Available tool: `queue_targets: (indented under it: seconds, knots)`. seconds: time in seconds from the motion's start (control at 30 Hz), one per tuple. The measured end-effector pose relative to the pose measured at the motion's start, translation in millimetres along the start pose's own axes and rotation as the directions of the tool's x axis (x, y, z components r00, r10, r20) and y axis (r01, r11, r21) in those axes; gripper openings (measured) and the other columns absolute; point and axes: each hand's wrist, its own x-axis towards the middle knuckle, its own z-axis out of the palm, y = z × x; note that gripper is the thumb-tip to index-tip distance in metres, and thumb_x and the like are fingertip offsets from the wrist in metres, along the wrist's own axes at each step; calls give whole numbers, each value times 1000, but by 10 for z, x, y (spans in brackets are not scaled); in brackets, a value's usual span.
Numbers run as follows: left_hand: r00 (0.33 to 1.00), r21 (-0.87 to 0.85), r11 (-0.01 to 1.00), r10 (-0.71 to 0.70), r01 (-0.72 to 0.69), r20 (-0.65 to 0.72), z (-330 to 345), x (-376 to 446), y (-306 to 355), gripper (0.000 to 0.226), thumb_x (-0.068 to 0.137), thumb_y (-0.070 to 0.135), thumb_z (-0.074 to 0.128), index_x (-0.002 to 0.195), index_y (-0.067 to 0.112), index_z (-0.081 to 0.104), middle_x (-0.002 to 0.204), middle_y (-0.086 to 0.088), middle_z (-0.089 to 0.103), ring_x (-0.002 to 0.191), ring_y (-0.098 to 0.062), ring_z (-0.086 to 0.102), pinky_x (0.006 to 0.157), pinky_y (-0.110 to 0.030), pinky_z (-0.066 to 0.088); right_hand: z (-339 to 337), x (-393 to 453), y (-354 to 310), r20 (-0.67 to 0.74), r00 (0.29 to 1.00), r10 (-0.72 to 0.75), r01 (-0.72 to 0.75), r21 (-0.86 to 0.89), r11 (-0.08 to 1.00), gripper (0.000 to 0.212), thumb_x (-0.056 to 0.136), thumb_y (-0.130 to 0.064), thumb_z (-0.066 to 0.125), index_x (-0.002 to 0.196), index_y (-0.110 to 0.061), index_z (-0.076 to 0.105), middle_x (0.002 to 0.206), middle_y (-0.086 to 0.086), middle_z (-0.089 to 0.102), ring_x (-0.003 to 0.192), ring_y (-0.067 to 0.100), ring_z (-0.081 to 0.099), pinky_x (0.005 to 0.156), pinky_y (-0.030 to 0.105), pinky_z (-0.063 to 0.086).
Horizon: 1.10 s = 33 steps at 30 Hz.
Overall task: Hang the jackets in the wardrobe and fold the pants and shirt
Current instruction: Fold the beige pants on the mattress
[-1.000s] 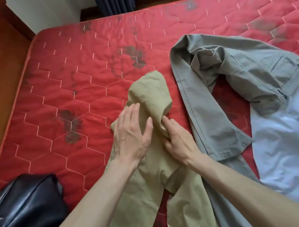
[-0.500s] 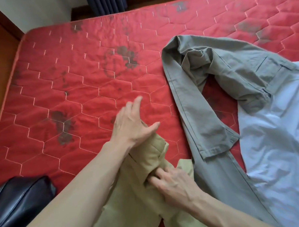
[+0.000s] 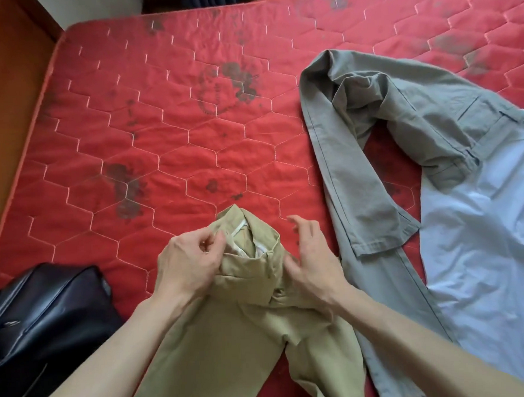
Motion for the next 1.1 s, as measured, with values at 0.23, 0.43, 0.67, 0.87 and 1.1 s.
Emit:
queue_targets:
  seconds: [0.23, 0.43, 0.67, 0.87, 1.1]
  knots:
    - [964, -40, 998, 48, -39, 263, -173, -610, -138, 75, 84, 86, 44, 61, 15, 53, 50, 9, 55, 55, -9, 53, 60, -29, 45, 6, 595, -704, 656, 571, -494, 817, -394, 421, 106, 87, -20, 62, 166, -33, -8, 176, -6, 0, 162, 20, -9, 130, 48, 6]
    - [934, -56, 989, 145, -134, 326, -536, -1058, -195, 94, 69, 98, 48, 63, 5, 53, 49, 2, 44, 51, -11, 43, 52, -22, 34, 265, 584, -1147, 814, 321, -485, 947, -267, 178, 109, 68, -27, 70, 165, -21, 21, 127, -3, 65, 131, 24, 50, 128, 52, 6]
    - [892, 66, 920, 355, -386, 279, -1026, -1440, -230, 85, 64, 102, 52, 69, 18, 41, 53, 6, 35, 54, -16, 35, 52, -26, 26, -129, 322, -1140, 745, 472, -472, 881, -378, 283, 87, 77, -23, 67, 155, -11, 32, 98, -1, 70, 102, 27, 64, 109, 36, 33]
    - [898, 128, 927, 296, -352, 325, -1504, -1661, 56, 36, 89, 50, 69, 83, 23, 47, 65, 8, 45, 73, -24, 56, 63, -33, 33, -1341, -92, -1142, 641, 634, -432, 772, -496, 398, 38, 77, -27, 77, 103, -22, 50, 86, -11, 64, 84, 21, 66, 75, 29, 31]
    - [904, 62, 906, 411, -420, 116, -2496, -1887, 948, 31, 97, 45, 70, 89, 15, 68, 84, 6, 71, 80, -20, 68, 66, -37, 53, -2730, -955, -1666, 414, 745, -523, 659, -577, 482, 59, 57, -17, 88, 106, -21, 56, 76, -8, 68, 82, 22, 66, 82, 33, 48]
